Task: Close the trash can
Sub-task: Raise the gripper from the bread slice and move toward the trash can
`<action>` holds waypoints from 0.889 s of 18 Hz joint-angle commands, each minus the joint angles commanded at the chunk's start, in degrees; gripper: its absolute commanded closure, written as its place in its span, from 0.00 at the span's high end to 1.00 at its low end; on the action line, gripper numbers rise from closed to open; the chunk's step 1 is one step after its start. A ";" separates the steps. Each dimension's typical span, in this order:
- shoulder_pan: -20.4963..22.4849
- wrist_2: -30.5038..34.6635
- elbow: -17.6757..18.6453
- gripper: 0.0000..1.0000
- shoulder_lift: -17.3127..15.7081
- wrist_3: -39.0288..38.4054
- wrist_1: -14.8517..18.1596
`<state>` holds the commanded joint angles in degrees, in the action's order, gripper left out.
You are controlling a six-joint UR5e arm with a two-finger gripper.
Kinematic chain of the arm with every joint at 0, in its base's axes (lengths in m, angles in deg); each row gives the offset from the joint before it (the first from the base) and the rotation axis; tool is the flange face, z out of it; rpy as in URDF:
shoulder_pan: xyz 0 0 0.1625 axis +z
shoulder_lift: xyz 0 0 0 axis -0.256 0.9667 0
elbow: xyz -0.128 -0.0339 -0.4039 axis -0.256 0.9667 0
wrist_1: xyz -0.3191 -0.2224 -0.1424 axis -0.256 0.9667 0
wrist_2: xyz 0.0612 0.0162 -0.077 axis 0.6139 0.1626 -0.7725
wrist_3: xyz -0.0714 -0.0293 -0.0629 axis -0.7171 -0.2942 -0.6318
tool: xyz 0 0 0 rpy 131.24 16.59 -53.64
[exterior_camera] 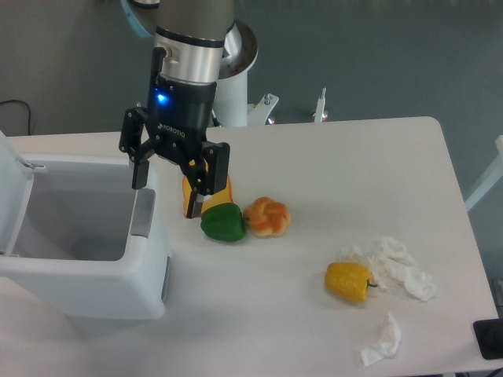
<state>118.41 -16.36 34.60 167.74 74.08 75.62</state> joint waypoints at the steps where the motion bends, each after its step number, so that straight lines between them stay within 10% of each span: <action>1: 0.00 0.09 0.09 1.00 0.00 0.09 0.00; 16: -0.53 -1.05 -0.96 1.00 -1.23 -1.40 -0.09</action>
<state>117.88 -17.41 33.64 166.51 72.68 75.53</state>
